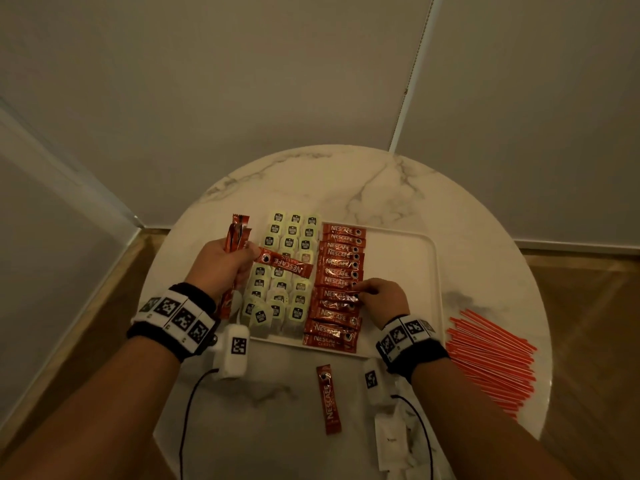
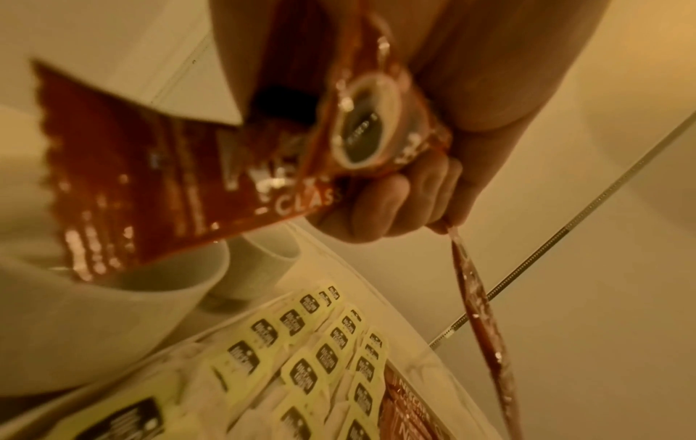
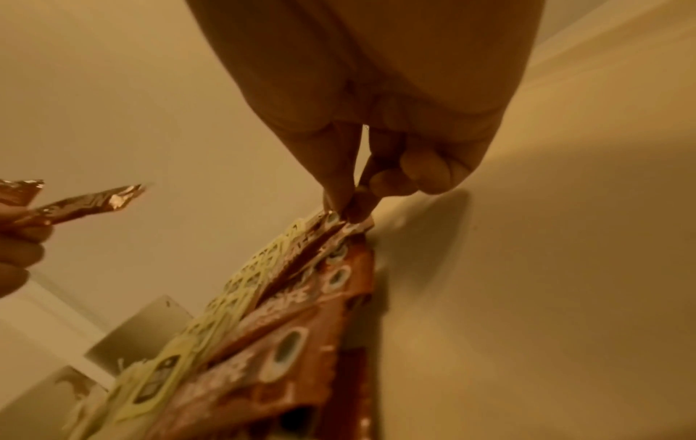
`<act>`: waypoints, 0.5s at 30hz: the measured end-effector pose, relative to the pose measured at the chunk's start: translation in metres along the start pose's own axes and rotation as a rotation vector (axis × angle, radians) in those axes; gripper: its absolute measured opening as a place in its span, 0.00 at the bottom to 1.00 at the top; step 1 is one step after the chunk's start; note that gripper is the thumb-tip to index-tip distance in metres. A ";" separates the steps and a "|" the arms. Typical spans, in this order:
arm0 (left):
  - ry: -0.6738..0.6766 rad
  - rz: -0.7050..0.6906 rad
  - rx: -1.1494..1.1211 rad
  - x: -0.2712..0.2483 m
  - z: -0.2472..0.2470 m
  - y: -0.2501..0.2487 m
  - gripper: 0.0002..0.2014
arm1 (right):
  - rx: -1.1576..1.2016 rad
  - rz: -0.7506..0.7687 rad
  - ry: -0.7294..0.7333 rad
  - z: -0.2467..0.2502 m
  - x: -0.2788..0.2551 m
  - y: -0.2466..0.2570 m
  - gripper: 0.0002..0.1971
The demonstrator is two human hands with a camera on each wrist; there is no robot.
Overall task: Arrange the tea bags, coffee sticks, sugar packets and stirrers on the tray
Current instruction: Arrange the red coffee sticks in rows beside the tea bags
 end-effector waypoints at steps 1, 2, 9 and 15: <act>0.010 0.000 0.002 -0.002 0.000 0.002 0.07 | -0.020 0.007 -0.005 0.000 0.001 -0.001 0.10; 0.019 0.000 -0.002 -0.003 0.000 0.005 0.07 | -0.037 0.013 -0.010 0.000 0.002 -0.002 0.10; 0.045 0.031 -0.049 -0.005 -0.003 0.018 0.05 | -0.066 0.037 -0.025 -0.004 0.005 -0.003 0.08; 0.088 0.041 -0.040 -0.008 -0.020 0.019 0.06 | -0.075 0.048 -0.027 -0.005 0.009 -0.002 0.07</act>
Point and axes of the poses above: each hand's wrist, its own x-axis towards the middle knuckle, its own z-axis out of the back of the hand, y = z × x, the point moved 7 cm from there along x, towards the middle knuckle, and after that the axes turned 5 degrees about -y, right-handed, at the moved point
